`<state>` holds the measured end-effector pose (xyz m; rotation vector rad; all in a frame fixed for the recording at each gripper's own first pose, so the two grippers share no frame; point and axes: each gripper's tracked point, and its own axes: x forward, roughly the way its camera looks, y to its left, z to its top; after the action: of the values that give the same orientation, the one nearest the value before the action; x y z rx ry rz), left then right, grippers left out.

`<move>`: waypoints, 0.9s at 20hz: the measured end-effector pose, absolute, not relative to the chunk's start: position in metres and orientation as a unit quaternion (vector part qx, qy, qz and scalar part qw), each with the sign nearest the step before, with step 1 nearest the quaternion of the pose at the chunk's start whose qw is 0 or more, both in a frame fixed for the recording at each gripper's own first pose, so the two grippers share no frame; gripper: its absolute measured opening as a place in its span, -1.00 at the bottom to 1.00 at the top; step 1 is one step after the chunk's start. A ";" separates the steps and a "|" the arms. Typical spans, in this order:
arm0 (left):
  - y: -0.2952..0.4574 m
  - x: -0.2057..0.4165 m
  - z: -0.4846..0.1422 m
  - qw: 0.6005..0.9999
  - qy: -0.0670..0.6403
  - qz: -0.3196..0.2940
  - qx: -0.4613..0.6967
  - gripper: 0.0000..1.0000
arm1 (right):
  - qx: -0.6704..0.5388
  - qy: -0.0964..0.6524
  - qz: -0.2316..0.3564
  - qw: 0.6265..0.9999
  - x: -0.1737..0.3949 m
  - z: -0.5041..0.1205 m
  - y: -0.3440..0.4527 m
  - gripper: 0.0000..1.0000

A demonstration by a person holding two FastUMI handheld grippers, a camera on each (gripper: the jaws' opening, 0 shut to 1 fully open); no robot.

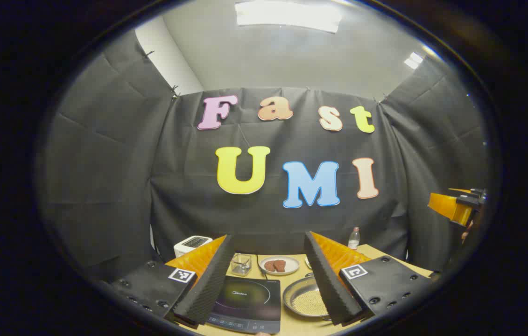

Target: First push the handle of the pot to place it horizontally, then grasp the pot with both hands and set it on the induction cooktop.

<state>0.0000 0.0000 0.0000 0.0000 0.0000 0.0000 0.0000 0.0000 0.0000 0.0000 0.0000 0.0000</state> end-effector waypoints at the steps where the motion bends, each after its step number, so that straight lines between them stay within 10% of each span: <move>1: 0.000 0.001 -0.001 1.000 0.000 0.000 0.001 1.00 | 0.001 0.001 0.000 1.000 0.000 -0.001 -0.001 0.94; 18: 0.010 0.005 0.001 1.000 -0.006 0.005 -0.003 1.00 | 0.001 0.004 0.000 1.000 0.008 0.002 0.004 0.94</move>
<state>0.0053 0.0098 0.0012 -0.0057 -0.0127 0.0098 0.0083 0.0037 0.0016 0.0022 0.0077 -0.0002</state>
